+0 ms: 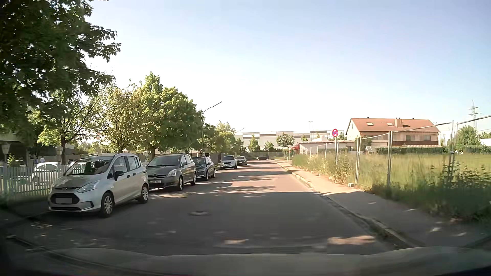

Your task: Follow the waypoints while adhering to traffic rules and regulations

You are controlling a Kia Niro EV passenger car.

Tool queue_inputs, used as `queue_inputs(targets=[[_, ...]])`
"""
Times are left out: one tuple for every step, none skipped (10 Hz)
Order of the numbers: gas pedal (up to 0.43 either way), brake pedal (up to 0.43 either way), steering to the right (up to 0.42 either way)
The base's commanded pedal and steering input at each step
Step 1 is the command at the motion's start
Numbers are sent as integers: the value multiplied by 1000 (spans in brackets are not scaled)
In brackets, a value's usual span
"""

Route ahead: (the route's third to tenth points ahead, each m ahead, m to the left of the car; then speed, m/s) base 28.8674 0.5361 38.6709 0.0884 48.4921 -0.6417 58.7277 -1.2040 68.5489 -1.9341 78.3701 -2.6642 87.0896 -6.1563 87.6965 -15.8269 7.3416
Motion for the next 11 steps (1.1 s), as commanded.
queue_inputs(targets=[[0,0,0],[0,0,0],[0,0,0],[0,0,0],[0,0,0],[0,0,4],[0,0,8],[0,0,10],[0,0,14],[0,0,26],[0,0,31]])
